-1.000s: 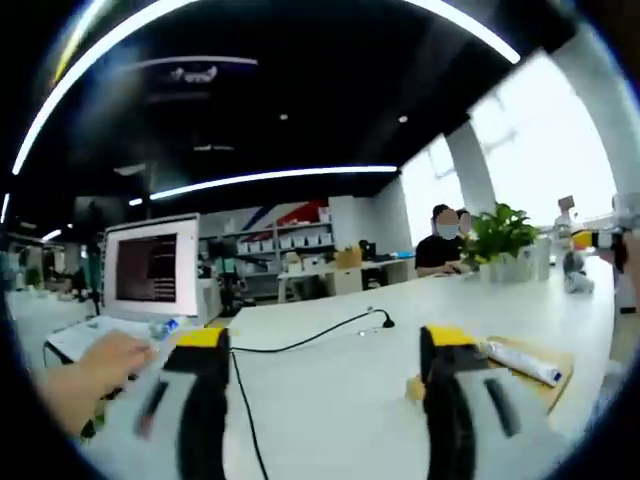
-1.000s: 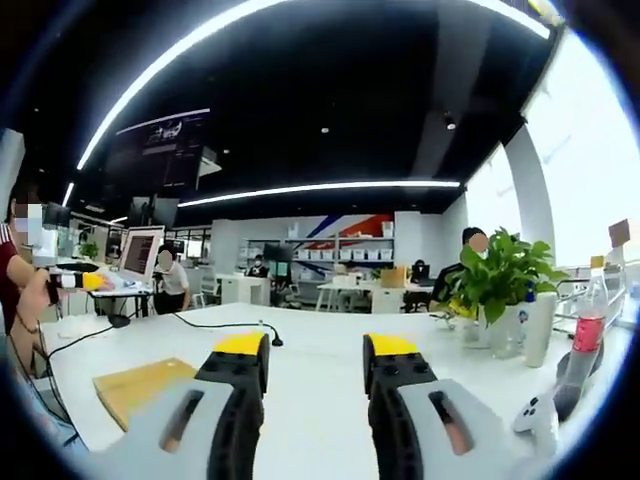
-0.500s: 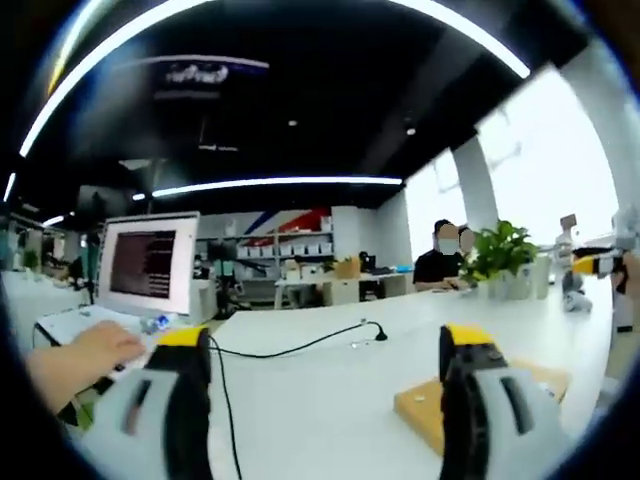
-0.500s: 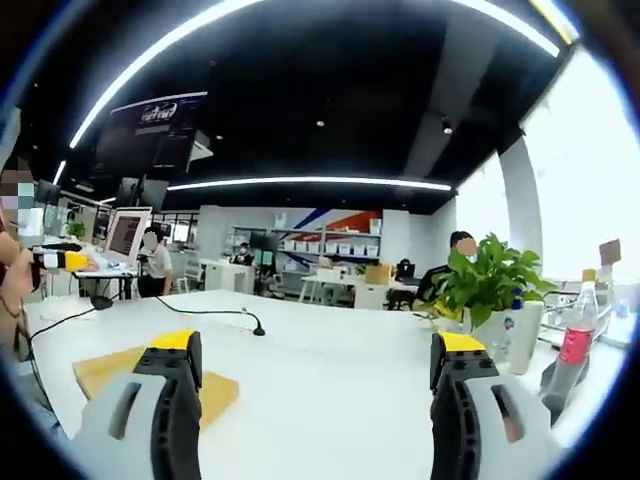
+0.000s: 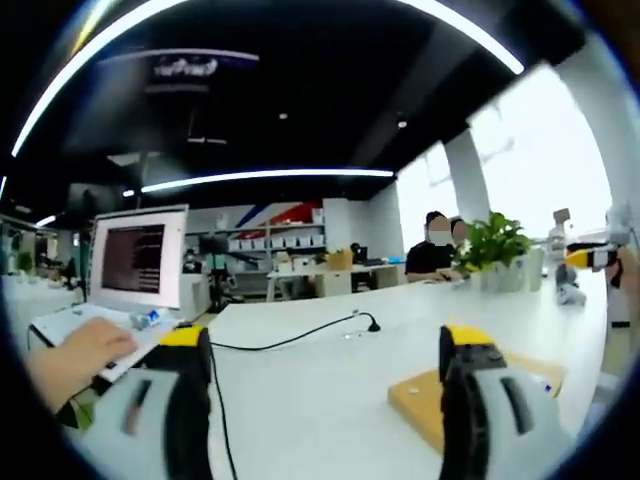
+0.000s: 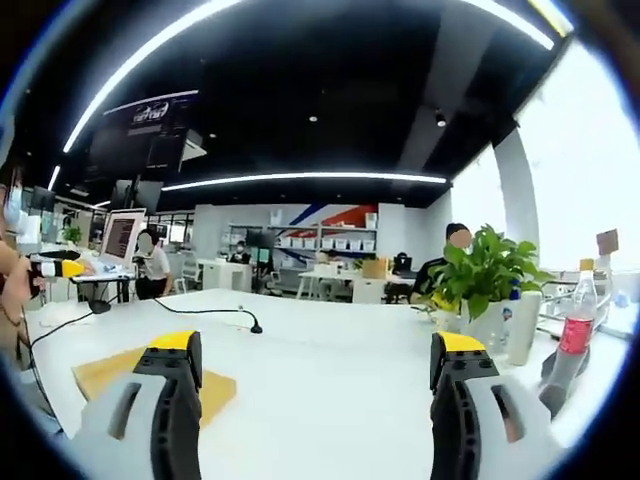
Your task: Pick up the toothpaste unscrew the cap squeeze it onto the small board screw the cap back on and return it to the table
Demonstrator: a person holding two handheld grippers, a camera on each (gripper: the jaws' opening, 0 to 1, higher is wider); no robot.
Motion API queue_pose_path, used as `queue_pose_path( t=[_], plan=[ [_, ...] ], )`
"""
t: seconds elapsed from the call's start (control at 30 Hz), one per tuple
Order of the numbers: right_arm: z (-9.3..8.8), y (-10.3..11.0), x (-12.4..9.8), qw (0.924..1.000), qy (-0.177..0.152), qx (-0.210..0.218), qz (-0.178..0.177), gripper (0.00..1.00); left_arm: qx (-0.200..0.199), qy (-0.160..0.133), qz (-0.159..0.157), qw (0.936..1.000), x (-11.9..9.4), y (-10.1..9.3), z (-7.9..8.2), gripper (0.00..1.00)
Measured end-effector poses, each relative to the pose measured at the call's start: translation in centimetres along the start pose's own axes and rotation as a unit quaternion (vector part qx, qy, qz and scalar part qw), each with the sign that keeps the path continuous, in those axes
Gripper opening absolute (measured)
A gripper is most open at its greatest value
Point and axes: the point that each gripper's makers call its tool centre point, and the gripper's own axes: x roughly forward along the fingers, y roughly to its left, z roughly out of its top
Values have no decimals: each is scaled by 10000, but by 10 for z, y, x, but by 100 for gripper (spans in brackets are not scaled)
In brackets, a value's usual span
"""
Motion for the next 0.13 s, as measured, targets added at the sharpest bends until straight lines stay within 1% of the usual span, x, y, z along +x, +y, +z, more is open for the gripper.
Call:
queue_pose_path(
  t=[0.13],
  plan=[
    [-2,-2,-1,10000,62,-26,-35,99,-53,31,10,10000,-1,0,-2,100]
  ],
)
